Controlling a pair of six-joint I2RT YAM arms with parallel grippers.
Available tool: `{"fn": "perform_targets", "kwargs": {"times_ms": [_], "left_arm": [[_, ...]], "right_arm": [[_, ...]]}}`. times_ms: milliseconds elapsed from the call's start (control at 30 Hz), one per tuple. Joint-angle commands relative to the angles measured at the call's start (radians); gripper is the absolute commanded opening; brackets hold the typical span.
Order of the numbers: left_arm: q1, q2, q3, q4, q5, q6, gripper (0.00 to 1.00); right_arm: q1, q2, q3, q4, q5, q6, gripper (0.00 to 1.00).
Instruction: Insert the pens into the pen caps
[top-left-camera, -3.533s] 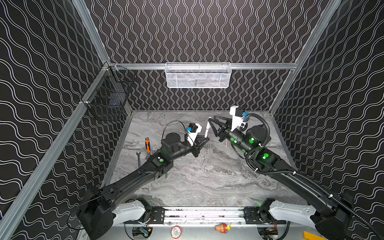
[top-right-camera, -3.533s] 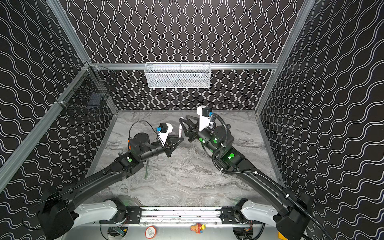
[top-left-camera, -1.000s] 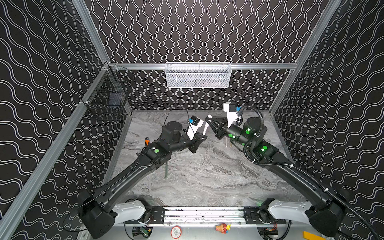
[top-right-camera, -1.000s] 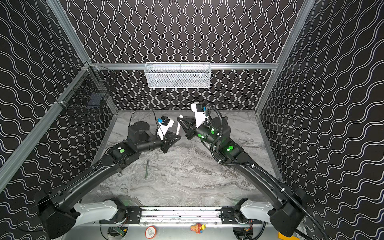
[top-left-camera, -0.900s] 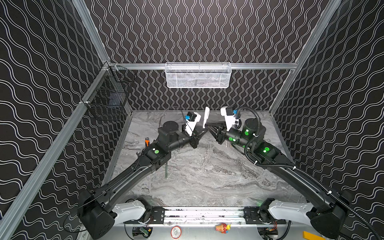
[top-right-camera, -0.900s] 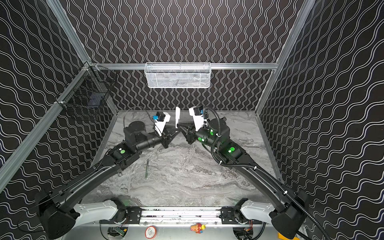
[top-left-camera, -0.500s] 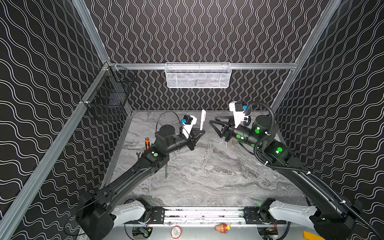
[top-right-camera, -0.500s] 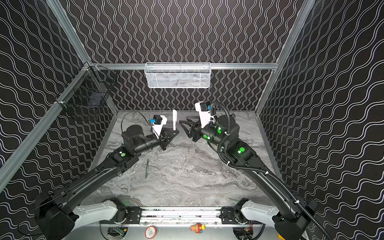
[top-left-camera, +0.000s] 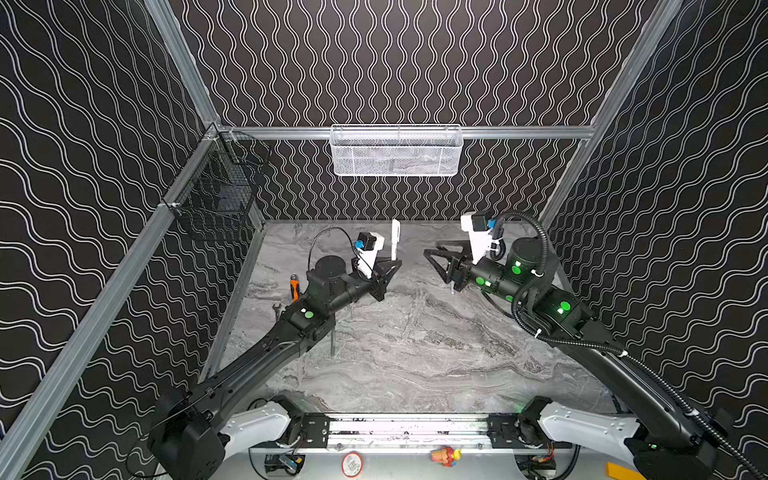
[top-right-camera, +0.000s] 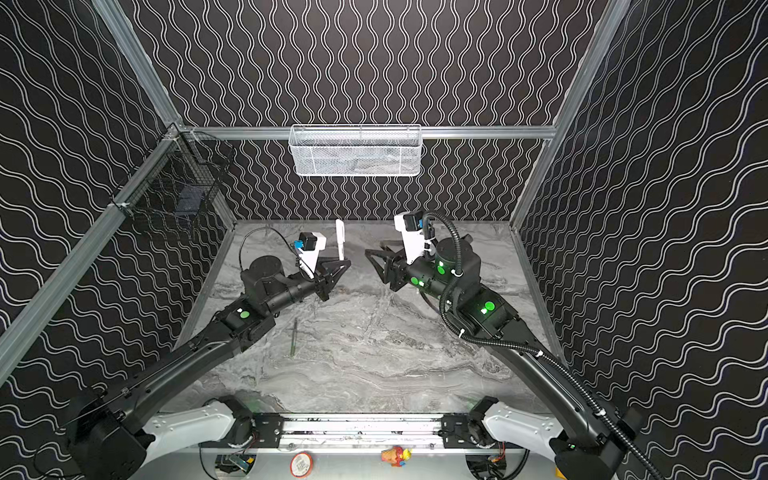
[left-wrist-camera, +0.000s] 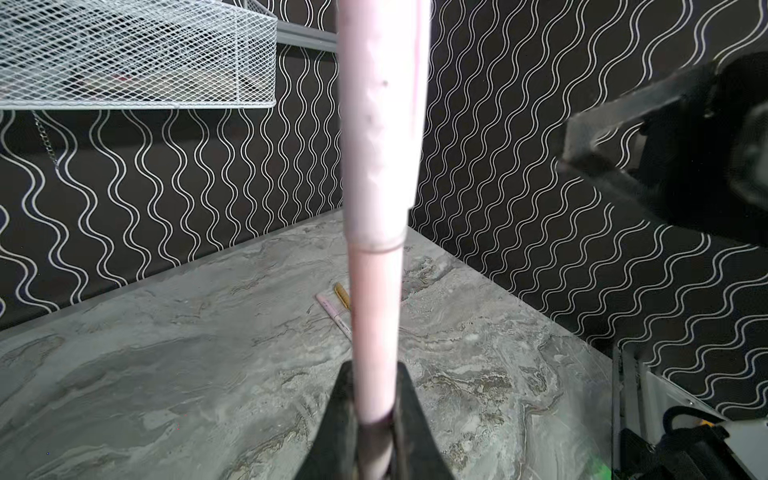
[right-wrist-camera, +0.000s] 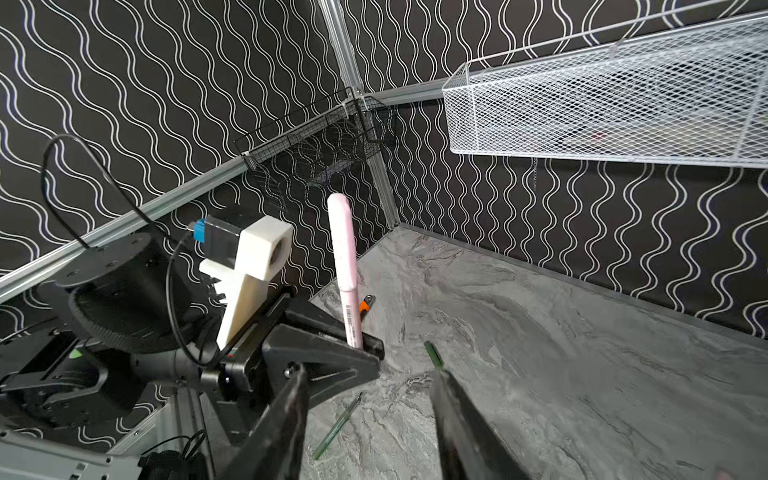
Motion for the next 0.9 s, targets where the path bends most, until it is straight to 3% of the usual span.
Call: {"fn": "perform_targets", "kwargs": {"times_ms": [0,467,867], "left_arm": [[0.003,0.007,-0.004,0.051,-0.004,-0.035,0.0],[0.003,0.011,-0.01,0.089,0.05,-0.059,0.0],[0.002,0.013,-0.008,0.095,0.079,-0.061,0.0]], "right_arm": [[0.002,0.007,-0.006,0.053,0.016,-0.001,0.49],[0.002,0.1,0.044,0.068,-0.048,0.008,0.48],[0.003,0.22,0.107,0.091,-0.204,0.034,0.36]]}}
